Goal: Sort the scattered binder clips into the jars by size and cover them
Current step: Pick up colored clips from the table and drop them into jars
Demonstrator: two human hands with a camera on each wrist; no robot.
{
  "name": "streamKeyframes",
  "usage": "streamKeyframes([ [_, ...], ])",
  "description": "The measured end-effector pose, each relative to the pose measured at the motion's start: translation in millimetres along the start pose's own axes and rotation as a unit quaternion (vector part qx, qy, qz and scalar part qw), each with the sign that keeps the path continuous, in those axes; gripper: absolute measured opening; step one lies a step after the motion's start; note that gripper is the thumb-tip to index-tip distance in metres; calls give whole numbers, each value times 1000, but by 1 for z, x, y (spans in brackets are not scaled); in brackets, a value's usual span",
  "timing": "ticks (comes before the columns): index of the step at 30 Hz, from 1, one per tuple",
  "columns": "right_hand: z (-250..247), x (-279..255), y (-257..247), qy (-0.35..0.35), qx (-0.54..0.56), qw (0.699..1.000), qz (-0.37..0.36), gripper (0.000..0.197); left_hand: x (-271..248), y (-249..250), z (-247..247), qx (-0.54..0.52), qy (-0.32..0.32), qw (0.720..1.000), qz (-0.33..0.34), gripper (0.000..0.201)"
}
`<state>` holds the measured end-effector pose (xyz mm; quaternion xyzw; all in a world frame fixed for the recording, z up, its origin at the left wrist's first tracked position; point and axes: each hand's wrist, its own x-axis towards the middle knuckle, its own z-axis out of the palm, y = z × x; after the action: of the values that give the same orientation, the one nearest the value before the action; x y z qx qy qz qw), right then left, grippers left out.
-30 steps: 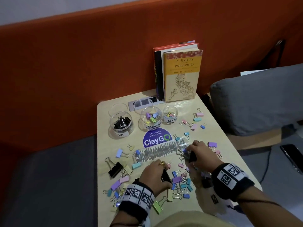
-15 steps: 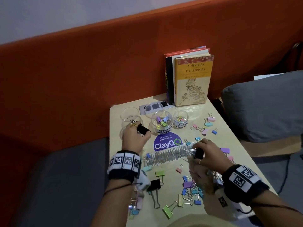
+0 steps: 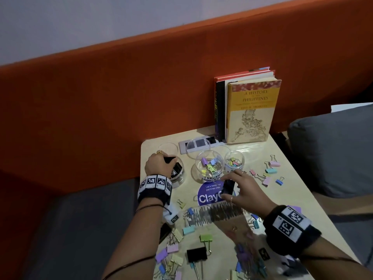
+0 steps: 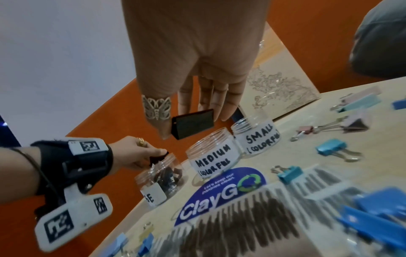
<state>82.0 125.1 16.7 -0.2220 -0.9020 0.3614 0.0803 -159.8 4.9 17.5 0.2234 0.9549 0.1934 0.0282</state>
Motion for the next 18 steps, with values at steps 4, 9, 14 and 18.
streamKeyframes([
  [4, 7, 19, -6, -5, 23, 1000, -1, 44, 2, -11, 4, 92, -11, 996, -6, 48],
  [9, 22, 31, -10, -15, 36, 999, 6, 44, 4, -20, -1, 91, 9, 996, -1, 34],
  [14, 32, 37, -14, -31, 30, 999, 5, 44, 7, -27, -1, 73, -28, 996, 29, 24],
  [18, 30, 39, -15, -34, 21, 999, 3, 44, 4, -33, 5, 11, -37, 998, 41, 27],
])
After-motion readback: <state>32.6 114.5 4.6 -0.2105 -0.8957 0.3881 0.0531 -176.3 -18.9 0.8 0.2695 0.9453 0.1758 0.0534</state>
